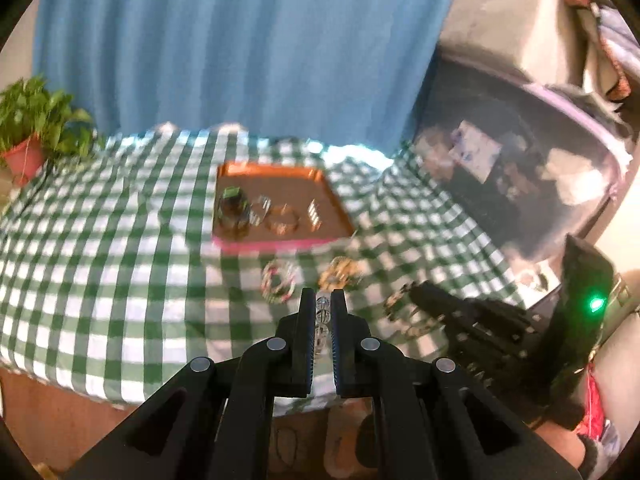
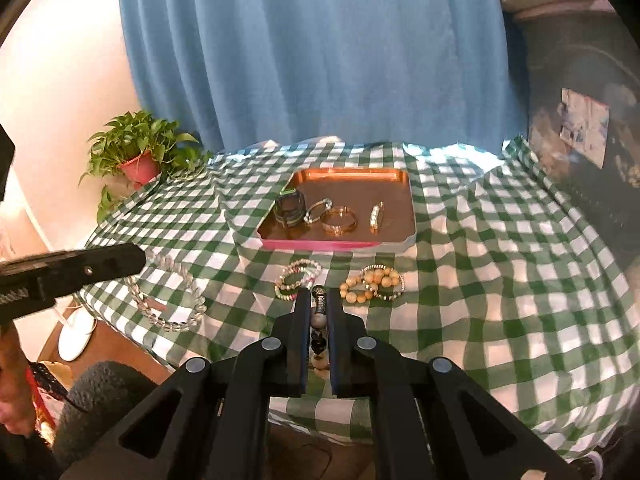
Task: Organize jewelry
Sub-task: 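Lift and carry both held bracelets over the copper tray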
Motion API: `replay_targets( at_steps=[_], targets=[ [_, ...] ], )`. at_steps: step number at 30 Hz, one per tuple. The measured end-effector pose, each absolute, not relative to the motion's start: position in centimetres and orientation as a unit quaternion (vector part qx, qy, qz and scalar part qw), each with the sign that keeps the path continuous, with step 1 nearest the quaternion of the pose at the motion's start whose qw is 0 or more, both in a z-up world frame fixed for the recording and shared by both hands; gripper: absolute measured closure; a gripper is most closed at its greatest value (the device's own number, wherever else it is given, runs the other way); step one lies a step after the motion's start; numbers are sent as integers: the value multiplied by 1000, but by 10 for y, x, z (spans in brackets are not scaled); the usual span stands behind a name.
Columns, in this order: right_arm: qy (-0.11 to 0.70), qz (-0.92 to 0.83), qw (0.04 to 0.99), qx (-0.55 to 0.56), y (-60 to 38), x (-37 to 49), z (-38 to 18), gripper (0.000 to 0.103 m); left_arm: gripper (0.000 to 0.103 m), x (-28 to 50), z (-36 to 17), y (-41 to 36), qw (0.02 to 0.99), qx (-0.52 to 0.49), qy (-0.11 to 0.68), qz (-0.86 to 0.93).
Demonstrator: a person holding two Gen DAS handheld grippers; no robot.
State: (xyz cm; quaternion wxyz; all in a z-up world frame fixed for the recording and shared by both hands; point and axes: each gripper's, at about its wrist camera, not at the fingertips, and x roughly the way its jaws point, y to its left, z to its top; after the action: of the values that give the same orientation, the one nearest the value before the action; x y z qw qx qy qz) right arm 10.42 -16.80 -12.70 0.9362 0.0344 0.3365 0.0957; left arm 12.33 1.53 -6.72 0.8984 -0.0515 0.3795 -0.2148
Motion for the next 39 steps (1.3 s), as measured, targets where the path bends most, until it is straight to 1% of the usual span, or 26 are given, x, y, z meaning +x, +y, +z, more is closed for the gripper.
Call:
replay_targets(
  at_steps=[8,15,22,39],
  targets=[
    [293,110,949,33,-165,90,-73,97,96,109,-7,0,919,-39,309,-242],
    [263,127,956,37,-161,83,-41,97,96,108,3,-5,931,-23,280,-233],
    [260,143,954,42,-155,88,-41,96,96,122,-11,-2,930,-32,287,-228],
    [296,140,944,37,-157,146,-82,97,96,196,-75,14,914,-57,341,-214]
  ],
)
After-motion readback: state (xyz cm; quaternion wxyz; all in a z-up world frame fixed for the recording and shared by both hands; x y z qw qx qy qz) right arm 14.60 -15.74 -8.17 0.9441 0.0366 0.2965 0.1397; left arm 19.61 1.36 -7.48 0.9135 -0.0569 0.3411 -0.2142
